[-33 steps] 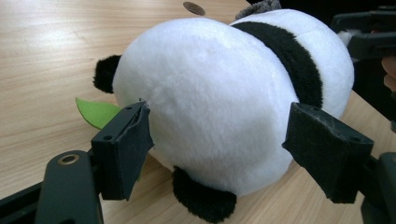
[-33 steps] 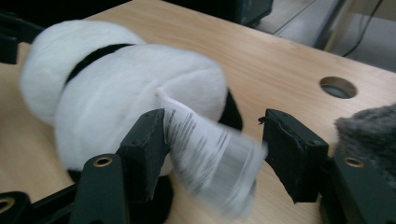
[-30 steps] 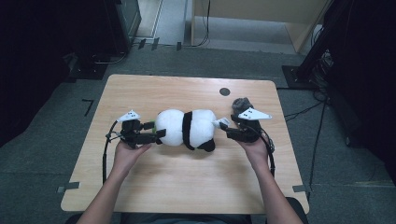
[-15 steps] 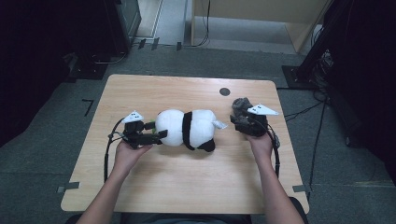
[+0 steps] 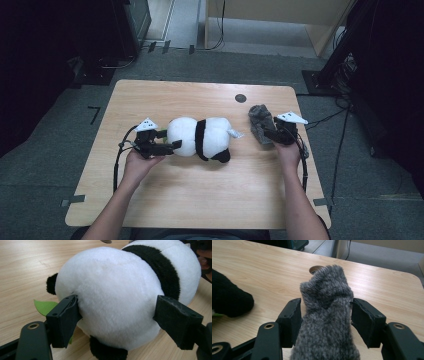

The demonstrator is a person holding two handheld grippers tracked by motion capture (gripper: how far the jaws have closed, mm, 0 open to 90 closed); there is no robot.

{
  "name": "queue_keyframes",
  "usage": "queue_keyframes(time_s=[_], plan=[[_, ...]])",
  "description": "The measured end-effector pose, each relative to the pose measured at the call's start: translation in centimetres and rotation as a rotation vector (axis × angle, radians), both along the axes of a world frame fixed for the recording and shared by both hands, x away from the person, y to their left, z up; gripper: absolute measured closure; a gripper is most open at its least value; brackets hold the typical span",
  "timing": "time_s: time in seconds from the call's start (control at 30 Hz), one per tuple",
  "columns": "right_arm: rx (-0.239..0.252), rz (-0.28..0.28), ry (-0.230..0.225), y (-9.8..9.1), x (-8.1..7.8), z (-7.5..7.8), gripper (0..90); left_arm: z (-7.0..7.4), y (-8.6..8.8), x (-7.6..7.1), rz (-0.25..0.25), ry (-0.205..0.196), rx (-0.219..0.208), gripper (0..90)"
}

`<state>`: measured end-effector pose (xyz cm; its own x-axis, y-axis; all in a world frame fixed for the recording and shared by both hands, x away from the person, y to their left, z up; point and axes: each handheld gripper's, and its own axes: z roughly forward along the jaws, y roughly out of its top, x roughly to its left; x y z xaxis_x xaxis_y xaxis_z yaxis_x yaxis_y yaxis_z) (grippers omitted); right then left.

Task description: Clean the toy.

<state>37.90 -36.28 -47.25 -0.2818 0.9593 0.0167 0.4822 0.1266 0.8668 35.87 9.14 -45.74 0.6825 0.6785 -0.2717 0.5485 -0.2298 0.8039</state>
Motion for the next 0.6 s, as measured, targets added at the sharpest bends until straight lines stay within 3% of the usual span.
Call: queue_keyframes(time_s=[0.2, 0.43, 0.47, 0.6], plan=[[-0.001, -0.020, -0.005, -0.6, 0.5, -0.7, 42.4, -0.2, 0.0, 0.1, 0.002, 0.001, -0.007, 19.6], [0.025, -0.049, 0.021, -1.0, 1.5, -2.1, 44.6, -0.3, 0.1, 0.1, 0.000, -0.006, -0.014, 19.7], [0.048, -0.047, 0.028, -1.0, 1.7, -2.5, 45.4, -0.4, 0.1, 0.0, -0.002, -0.008, -0.014, 19.5], [0.019, -0.037, 0.036, -0.7, 2.0, -3.4, 50.5, -0.4, 0.1, 0.1, -0.002, -0.004, -0.015, 19.3]])
